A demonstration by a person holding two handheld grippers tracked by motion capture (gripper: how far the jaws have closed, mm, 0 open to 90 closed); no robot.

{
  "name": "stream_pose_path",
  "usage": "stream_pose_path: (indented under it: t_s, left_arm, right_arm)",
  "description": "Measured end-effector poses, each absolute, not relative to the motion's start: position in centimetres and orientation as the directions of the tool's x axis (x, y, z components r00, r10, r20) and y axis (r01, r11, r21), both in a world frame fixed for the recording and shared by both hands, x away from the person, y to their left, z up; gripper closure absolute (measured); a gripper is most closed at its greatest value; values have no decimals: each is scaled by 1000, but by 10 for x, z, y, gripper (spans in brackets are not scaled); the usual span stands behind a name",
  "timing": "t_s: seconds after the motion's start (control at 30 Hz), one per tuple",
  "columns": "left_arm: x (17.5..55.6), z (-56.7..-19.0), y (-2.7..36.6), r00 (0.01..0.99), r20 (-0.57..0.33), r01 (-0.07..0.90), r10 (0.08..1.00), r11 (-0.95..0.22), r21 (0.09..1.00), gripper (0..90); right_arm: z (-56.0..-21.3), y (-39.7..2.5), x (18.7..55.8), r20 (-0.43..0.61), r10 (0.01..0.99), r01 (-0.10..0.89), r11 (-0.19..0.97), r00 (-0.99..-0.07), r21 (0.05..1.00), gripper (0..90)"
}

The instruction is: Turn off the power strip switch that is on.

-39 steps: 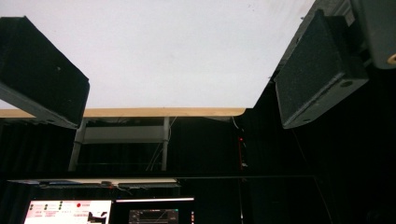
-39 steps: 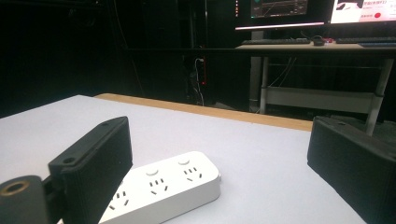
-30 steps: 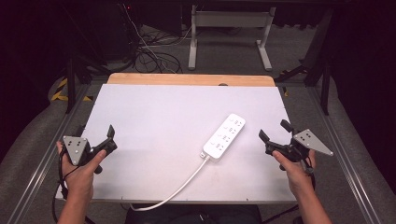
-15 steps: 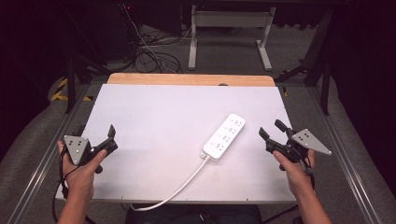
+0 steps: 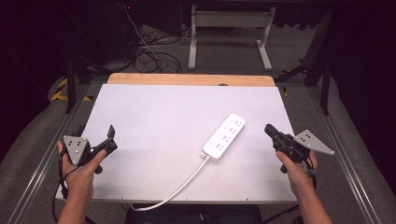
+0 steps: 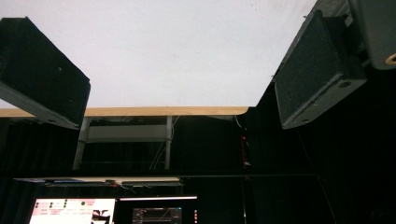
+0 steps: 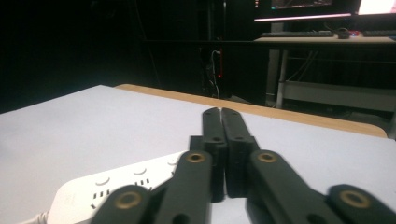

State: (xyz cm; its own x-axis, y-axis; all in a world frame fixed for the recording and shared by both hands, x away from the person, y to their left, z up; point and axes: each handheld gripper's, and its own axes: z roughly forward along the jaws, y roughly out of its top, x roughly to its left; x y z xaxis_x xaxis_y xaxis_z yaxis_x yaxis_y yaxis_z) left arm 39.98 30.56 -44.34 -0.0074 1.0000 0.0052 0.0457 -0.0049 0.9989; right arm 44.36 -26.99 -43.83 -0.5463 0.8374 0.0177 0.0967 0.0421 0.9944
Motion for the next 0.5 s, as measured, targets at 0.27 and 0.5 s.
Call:
stream_pose_path:
  t_s: [0.27, 0.5]
  left_arm:
    - [401, -444, 305, 0, 14, 48, 1000, -14, 999, 39]
    - [401, -444, 306, -3, 14, 48, 1000, -14, 999, 39]
  right_arm:
    - [-420, -264, 444, 51, 778, 215, 109, -626, 971, 900]
    - [-402, -256, 454, 51, 757, 238, 140, -651, 961, 900]
